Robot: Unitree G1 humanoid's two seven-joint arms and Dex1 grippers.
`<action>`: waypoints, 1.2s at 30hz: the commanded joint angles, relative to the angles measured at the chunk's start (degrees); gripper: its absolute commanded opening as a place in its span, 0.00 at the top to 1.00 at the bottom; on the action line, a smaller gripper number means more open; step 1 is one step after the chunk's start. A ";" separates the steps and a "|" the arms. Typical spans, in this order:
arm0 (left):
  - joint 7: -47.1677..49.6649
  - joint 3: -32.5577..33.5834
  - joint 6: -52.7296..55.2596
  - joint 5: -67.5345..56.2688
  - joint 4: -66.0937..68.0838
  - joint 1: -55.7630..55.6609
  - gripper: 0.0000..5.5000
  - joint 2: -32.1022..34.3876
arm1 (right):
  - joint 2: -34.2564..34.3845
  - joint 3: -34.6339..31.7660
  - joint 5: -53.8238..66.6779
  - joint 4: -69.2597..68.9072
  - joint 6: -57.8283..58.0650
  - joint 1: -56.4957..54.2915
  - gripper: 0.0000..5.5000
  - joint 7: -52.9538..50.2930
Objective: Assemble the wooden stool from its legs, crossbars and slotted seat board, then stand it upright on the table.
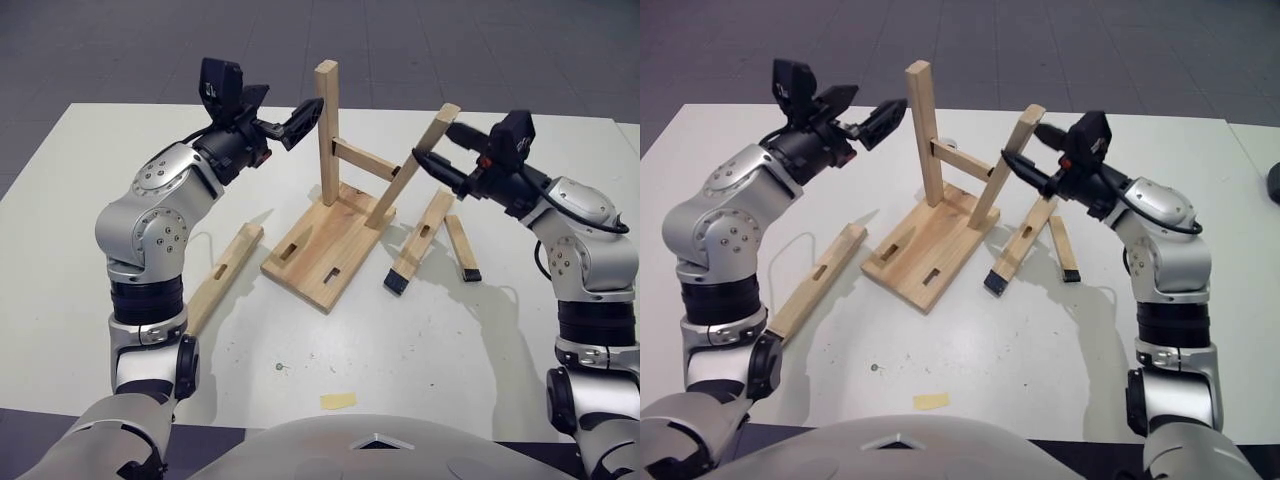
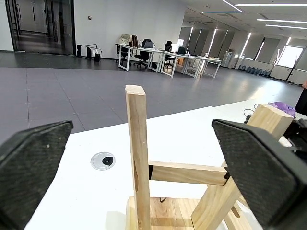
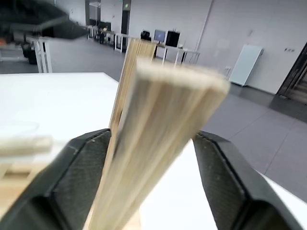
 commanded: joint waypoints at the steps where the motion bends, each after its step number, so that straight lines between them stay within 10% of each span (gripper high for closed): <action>1: -0.10 0.19 -0.01 0.67 0.46 -0.26 0.02 -0.20 | 1.56 -1.83 -3.28 -0.16 -2.14 1.17 0.29 -5.91; 10: 0.29 -0.58 0.89 0.46 -0.16 0.36 0.02 -1.81 | 6.47 -8.62 -3.75 2.17 -10.51 -3.96 0.02 -17.22; 22: 9.24 9.78 -2.43 1.99 -3.41 2.40 0.02 -2.50 | 14.63 -22.70 9.70 -14.29 -2.62 8.08 0.02 -36.41; 36: 12.10 4.59 -7.08 16.99 -5.97 13.60 0.02 1.00 | 6.65 -11.05 -0.30 -7.77 6.92 24.95 0.02 -24.33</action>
